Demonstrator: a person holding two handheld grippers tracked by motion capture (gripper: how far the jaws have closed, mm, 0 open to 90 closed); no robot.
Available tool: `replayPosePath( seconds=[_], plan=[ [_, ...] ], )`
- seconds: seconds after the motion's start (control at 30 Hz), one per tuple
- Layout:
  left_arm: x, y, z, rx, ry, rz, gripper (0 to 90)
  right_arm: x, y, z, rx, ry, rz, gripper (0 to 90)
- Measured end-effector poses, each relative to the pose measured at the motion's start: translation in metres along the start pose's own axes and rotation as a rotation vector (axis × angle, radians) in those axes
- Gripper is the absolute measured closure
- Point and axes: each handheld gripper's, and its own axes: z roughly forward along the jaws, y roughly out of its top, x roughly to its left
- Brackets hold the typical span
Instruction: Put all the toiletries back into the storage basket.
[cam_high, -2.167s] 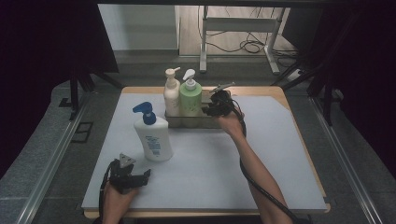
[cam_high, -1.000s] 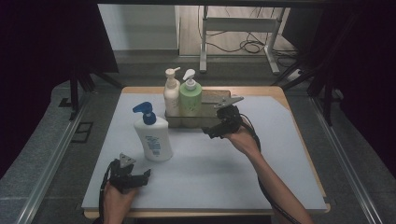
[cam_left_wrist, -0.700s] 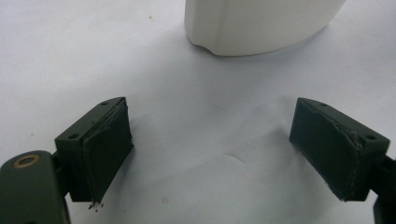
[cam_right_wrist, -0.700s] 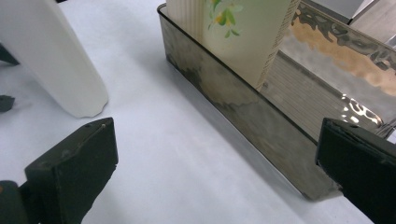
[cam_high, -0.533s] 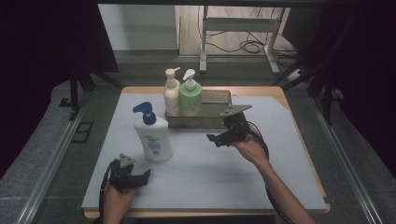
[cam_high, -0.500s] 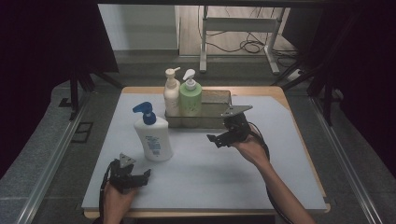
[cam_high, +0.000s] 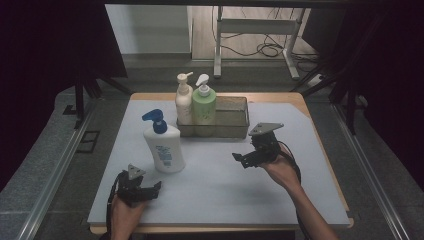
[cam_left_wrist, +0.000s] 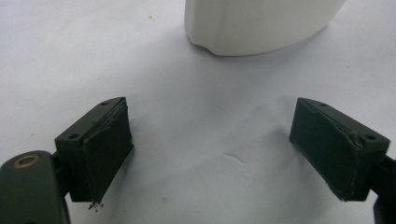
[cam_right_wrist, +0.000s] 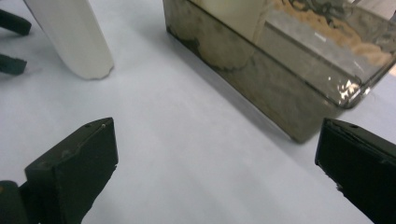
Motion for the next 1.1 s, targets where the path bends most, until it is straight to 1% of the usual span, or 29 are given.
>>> replayPosePath(
  seconds=[0.13,0.37,0.47,0.57,0.73,0.97,1.1],
  plan=[
    [0.0,0.0,0.0,0.0,-0.001,0.0,12.3,0.0,-0.008,-0.004,0.009,-0.018,-0.011,0.0],
    [0.0,0.0,0.0,0.002,0.001,0.002,12.3,0.002,-0.025,-0.012,0.011,-0.015,-0.014,0.0],
    [0.0,0.0,0.0,0.003,0.002,0.002,12.4,0.001,-0.033,-0.016,0.004,-0.023,-0.005,0.0],
    [0.0,0.0,0.0,0.003,0.003,0.001,12.4,-0.001,-0.041,-0.022,-0.005,-0.041,0.005,0.0],
    [-0.001,0.0,0.0,0.0,0.004,-0.01,12.4,-0.003,-0.056,-0.029,-0.017,-0.054,0.027,0.0],
    [-0.001,0.001,0.0,0.001,0.005,-0.011,13.0,-0.005,-0.08,-0.034,-0.021,-0.075,0.062,0.0],
    [-0.001,0.001,0.0,0.0,0.005,-0.01,13.3,-0.006,-0.094,-0.035,-0.012,-0.084,0.077,0.0]
  ],
)
